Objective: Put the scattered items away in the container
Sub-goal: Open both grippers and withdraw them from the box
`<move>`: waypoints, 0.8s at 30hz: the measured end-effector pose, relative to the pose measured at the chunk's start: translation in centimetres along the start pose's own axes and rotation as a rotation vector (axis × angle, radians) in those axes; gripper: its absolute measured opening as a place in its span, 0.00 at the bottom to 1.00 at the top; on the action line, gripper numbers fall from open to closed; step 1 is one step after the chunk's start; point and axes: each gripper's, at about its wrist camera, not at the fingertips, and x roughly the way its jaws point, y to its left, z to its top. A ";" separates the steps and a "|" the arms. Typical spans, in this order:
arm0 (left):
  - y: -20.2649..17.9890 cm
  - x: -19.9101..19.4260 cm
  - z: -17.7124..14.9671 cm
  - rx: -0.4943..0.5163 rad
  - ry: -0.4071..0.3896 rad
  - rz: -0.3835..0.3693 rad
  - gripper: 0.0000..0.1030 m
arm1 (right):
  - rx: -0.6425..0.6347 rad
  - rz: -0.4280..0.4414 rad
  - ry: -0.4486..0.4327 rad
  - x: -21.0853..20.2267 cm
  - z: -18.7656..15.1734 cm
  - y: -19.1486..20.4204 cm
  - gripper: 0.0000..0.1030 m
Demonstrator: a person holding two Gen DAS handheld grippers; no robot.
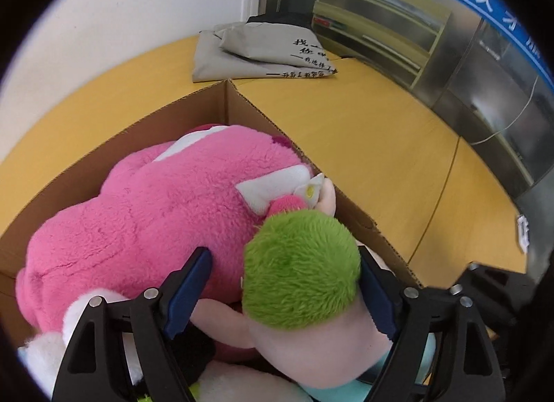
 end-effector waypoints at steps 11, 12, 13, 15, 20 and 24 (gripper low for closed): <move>-0.3 -15.9 -8.7 -0.078 -0.282 0.055 0.84 | -0.074 -0.094 -0.174 -10.6 -2.2 6.7 1.00; -0.4 -17.7 -10.5 -0.096 -0.309 0.054 0.84 | -0.078 -0.101 -0.175 -11.1 -2.8 7.5 1.00; -0.6 -18.7 -11.7 -0.109 -0.326 0.058 0.84 | -0.082 -0.109 -0.176 -11.7 -3.3 8.3 1.00; -0.9 -20.6 -14.3 -0.132 -0.353 0.069 0.84 | -0.097 -0.155 -0.179 -11.9 -4.0 9.3 1.00; -1.7 -22.6 -19.4 -0.167 -0.388 0.078 0.84 | -0.086 -0.204 -0.170 -12.2 -5.9 11.0 1.00; -2.0 -23.1 -22.3 -0.198 -0.393 0.070 0.84 | -0.089 -0.209 -0.151 -12.2 -6.8 11.9 0.99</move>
